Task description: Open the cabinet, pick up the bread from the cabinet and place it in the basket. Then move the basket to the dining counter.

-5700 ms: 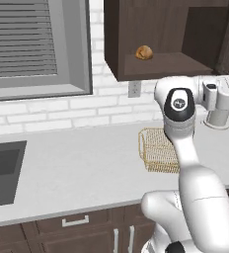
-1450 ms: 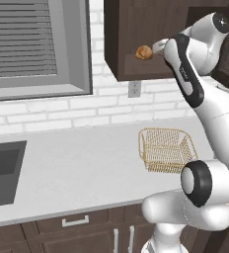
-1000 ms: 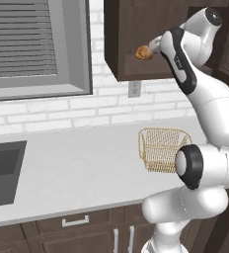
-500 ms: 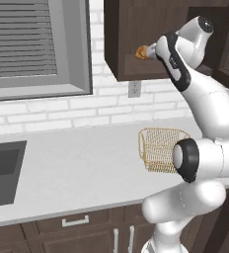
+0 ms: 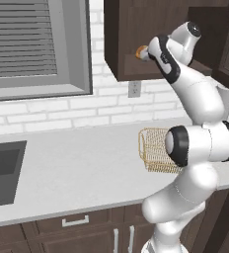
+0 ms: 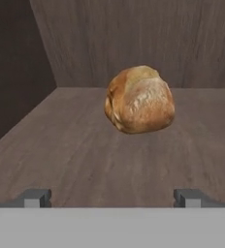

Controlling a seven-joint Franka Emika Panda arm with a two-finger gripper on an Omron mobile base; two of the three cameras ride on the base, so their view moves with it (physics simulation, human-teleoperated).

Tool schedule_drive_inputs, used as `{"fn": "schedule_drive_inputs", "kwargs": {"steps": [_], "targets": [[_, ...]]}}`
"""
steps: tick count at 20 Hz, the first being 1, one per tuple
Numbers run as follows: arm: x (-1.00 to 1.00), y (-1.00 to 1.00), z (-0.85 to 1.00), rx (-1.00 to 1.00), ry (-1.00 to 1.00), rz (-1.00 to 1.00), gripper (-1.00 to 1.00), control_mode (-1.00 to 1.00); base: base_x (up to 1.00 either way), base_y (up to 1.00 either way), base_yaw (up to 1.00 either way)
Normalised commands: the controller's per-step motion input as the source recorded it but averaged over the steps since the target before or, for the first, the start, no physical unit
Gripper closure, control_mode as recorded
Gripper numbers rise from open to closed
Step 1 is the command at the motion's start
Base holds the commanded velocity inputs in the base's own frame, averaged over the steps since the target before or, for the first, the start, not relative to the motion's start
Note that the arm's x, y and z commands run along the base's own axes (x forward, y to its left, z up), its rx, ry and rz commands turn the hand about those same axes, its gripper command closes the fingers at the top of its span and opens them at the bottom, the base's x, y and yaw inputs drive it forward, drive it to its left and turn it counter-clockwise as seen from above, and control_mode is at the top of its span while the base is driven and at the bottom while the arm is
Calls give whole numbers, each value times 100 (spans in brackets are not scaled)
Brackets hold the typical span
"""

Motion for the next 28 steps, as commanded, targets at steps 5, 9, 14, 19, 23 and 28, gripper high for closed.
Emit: {"fn": "schedule_drive_inputs", "kwargs": {"steps": [5,9,14,19,23,28], "targets": [[49,0,0,0,5,3,-100,-100,0,0,0],[33,0,12,0,0,0,-100,-100,0,0,0],[23,-5,1,0,0,0,-100,-100,0,0,0],[13,-7,-2,0,0,0,-100,-100,0,0,0],[19,-1,-6,0,0,0,-100,-100,0,0,0],[14,0,-14,0,0,0,-100,-100,0,0,0]]}}
